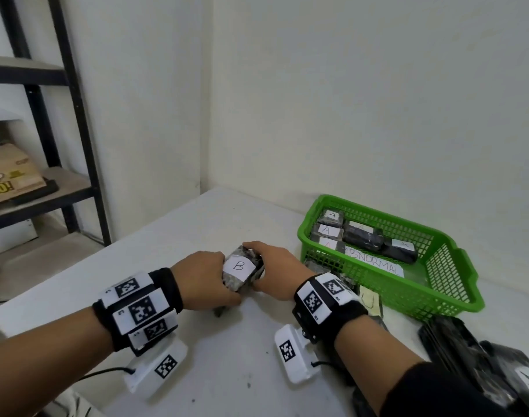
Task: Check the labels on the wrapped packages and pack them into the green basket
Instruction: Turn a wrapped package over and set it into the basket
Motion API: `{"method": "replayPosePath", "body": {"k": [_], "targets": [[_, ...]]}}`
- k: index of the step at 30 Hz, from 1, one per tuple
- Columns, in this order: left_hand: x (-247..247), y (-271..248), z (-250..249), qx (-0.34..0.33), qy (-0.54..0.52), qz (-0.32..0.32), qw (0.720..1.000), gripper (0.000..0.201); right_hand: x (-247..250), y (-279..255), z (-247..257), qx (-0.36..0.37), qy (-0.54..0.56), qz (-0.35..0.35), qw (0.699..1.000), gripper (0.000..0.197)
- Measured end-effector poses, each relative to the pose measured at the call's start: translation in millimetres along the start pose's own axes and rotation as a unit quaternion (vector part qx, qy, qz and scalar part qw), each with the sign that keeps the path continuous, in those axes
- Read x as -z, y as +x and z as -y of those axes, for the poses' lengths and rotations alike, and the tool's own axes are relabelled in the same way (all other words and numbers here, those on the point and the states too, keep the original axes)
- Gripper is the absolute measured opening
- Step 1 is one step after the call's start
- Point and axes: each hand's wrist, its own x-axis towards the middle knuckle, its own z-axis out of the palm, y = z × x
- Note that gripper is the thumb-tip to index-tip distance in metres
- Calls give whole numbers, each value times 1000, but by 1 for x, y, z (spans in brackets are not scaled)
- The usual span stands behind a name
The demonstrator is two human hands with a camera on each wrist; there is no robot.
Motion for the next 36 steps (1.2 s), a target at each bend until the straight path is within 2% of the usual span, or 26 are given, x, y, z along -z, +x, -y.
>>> {"method": "replayPosePath", "body": {"k": [2,5,7,10,15,18,20,21,22,24,28,29,32,34,36], "targets": [[5,2,6,2,-45,-10,999,48,-1,1,-7,2,33,-12,999,82],[18,8,16,-9,-129,-27,991,68,3,-1,-21,1,103,-49,993,80],[25,14,18,-27,-208,-36,977,63,10,-4,-28,3,168,-74,983,76],[34,26,10,-65,-314,-26,947,50,21,-11,-38,6,307,-104,946,67],[38,41,-26,-135,-376,31,916,63,40,-33,-59,-1,454,-152,878,81],[32,52,-51,-154,-460,18,874,65,58,-49,-79,-11,459,-209,863,78],[22,59,-72,-151,-528,16,836,65,67,-60,-91,-41,451,-256,854,96],[17,60,-83,-154,-542,22,826,59,72,-66,-96,-58,446,-273,850,104],[11,61,-95,-157,-547,28,822,51,75,-71,-101,-65,442,-287,847,104],[0,63,-114,-152,-553,19,819,39,79,-86,-110,-59,455,-293,839,84],[-13,69,-138,-159,-562,-2,812,53,86,-119,-125,-38,520,-271,809,55],[-16,70,-145,-164,-566,3,808,56,88,-126,-130,-36,531,-277,800,54],[-23,69,-162,-172,-593,42,786,58,89,-143,-139,-45,525,-308,792,64],[-29,71,-169,-172,-594,33,785,63,88,-152,-141,-49,524,-321,787,63],[-36,73,-175,-178,-598,29,781,59,87,-159,-142,-54,522,-321,789,62]]}}
